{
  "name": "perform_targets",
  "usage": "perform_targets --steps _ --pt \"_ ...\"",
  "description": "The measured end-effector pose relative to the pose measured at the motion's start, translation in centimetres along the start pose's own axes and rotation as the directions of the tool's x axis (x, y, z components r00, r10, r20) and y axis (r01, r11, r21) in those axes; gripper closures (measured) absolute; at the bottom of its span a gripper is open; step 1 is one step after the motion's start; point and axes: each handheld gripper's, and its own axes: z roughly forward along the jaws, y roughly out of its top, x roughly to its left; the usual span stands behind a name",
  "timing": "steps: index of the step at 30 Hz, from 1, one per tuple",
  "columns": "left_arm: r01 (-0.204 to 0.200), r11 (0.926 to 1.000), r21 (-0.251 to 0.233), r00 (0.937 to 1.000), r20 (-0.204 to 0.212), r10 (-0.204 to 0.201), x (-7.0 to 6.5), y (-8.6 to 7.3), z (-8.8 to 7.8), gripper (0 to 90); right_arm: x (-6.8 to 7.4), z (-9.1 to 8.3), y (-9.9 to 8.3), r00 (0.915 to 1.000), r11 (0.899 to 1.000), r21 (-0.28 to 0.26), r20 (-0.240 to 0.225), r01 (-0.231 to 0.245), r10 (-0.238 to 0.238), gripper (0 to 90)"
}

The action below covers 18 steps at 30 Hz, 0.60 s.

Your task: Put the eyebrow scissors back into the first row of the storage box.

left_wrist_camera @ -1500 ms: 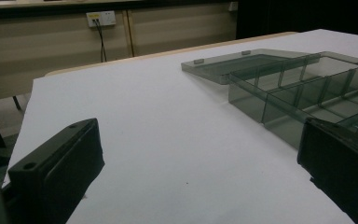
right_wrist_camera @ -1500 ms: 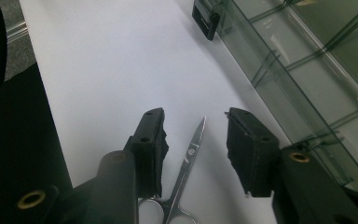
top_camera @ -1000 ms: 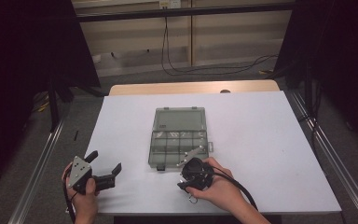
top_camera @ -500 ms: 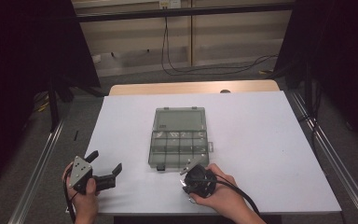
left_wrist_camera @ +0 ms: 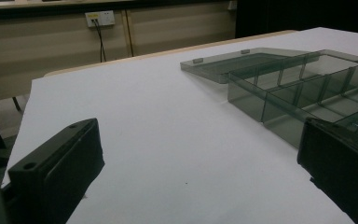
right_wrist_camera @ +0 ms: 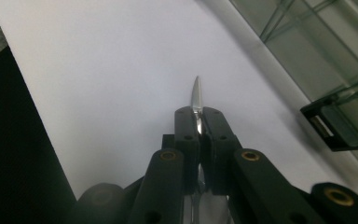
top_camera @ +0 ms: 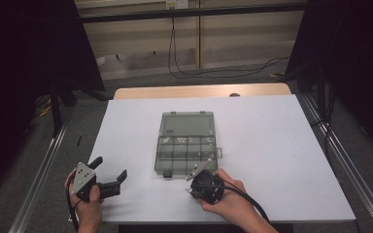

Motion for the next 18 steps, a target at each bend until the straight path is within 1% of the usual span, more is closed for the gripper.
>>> perform_targets --steps 2,5,6,8,9,10,11,12,13,14,15,16,17,18 --pt "-0.003 1.0 -0.001 1.0 0.001 0.003 0.0 0.0 -0.1 0.0 0.0 -0.2 0.2 1.0 1.0 0.003 0.008 0.001 -0.001 88.7" --pt "0.003 1.0 -0.004 1.0 0.001 -0.003 0.0 0.0 -0.1 0.0 -0.2 -0.4 0.4 0.9998 1.0 0.001 0.017 0.006 -0.006 90.0" --pt "0.001 1.0 -0.002 1.0 0.0 -0.001 0.0 0.0 -0.1 0.0 -0.5 -0.3 0.6 1.0 1.0 0.022 -0.007 -0.006 0.006 90.0" --pt "-0.005 1.0 0.003 1.0 0.006 0.005 0.0 0.0 0.0 0.0 -0.7 -0.2 0.6 0.9995 0.999 0.031 -0.02 -0.022 0.022 90.0" --pt "-0.009 1.0 0.003 0.9999 0.006 0.009 0.0 0.0 0.0 0.0 -0.8 -0.1 0.7 0.9996 0.999 0.035 -0.026 -0.014 0.015 90.0" --pt "-0.009 1.0 0.003 0.9999 0.006 0.009 0.0 0.0 0.0 0.0 -0.8 -0.1 0.7 0.9992 0.999 0.038 -0.028 -0.026 0.027 90.0" --pt "-0.007 1.0 0.003 1.0 0.003 0.007 0.0 0.0 -0.1 0.0 -0.8 -0.1 0.7 0.9992 0.999 0.038 -0.028 -0.026 0.027 90.0" --pt "-0.005 1.0 0.002 0.9999 0.009 0.005 0.0 0.0 0.0 0.0 -0.9 -0.1 0.7 0.9992 0.999 0.037 -0.031 -0.023 0.024 90.0" --pt "-0.007 1.0 0.003 1.0 -0.001 0.007 0.0 0.0 -0.1 0.0 -1.0 -0.1 0.7 0.9989 0.999 0.038 -0.037 -0.026 0.028 90.0" --pt "-0.011 0.9999 0.005 0.9999 0.007 0.011 0.0 0.0 -0.1 0.0 -1.0 -0.1 0.7 0.9988 0.999 0.036 -0.04 -0.026 0.028 90.0" --pt "0.001 1.0 -0.002 1.0 0.003 -0.001 -0.1 0.0 0.0 0.0 -1.0 -0.1 0.7 0.9988 0.999 0.036 -0.04 -0.026 0.028 90.0" --pt "-0.011 0.9999 0.004 0.9999 0.006 0.011 0.0 0.0 -0.1 0.0 -1.1 -0.1 0.7 0.999 0.999 0.033 -0.041 -0.017 0.018 90.0" --pt "-0.009 0.9999 0.004 0.9999 0.009 0.009 0.0 0.0 0.0 0.0 -1.1 -0.1 0.7 0.999 0.999 0.033 -0.041 -0.017 0.018 90.0" --pt "-0.003 1.0 0.001 1.0 0.002 0.003 0.0 0.0 -0.1 0.0 -1.2 -0.1 0.6 0.9988 0.999 0.034 -0.046 -0.018 0.019 90.0"
